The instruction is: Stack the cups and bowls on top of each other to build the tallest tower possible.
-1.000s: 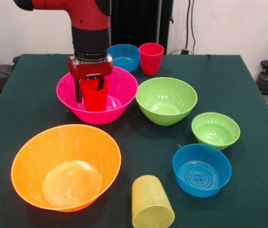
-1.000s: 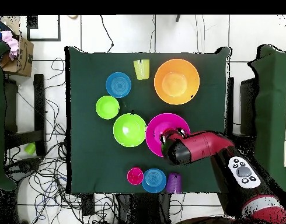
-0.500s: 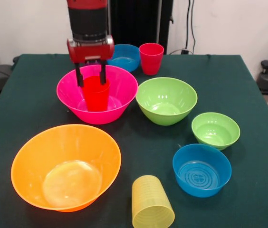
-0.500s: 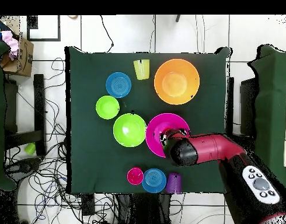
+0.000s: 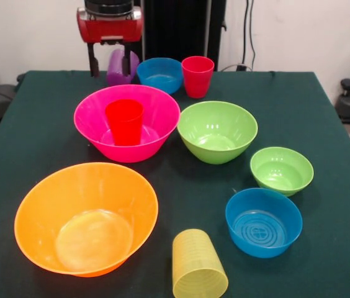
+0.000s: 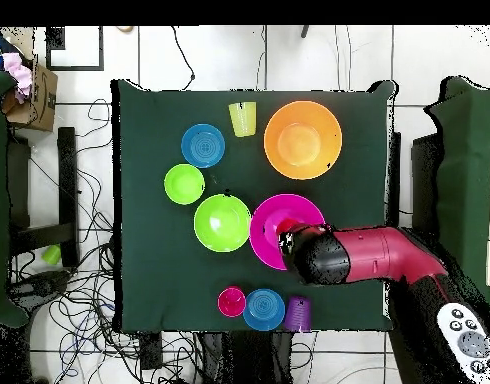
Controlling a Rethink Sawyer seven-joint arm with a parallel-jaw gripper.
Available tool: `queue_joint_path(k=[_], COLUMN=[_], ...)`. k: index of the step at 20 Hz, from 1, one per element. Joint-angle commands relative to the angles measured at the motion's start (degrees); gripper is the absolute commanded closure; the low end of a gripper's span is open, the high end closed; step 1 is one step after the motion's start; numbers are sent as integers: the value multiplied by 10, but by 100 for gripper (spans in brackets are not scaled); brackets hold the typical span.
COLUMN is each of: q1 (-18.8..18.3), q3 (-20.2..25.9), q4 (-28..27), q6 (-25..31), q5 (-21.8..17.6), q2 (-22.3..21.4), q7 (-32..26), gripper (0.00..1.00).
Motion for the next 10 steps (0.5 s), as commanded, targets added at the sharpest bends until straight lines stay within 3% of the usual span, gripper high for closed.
queue_joint_path(k=[1, 3, 4, 6, 10], q1=[8, 34, 65, 103, 133], q3=[56, 46, 28, 4, -23], q4=[44, 44, 41, 34, 20], q6=[-7, -54, -81, -90, -88], q5=[0, -10, -16, -15, -9], q2=[22, 51, 61, 58, 53], q7=[-62, -11, 36, 82, 96], gripper=[0, 0, 0, 0, 0])
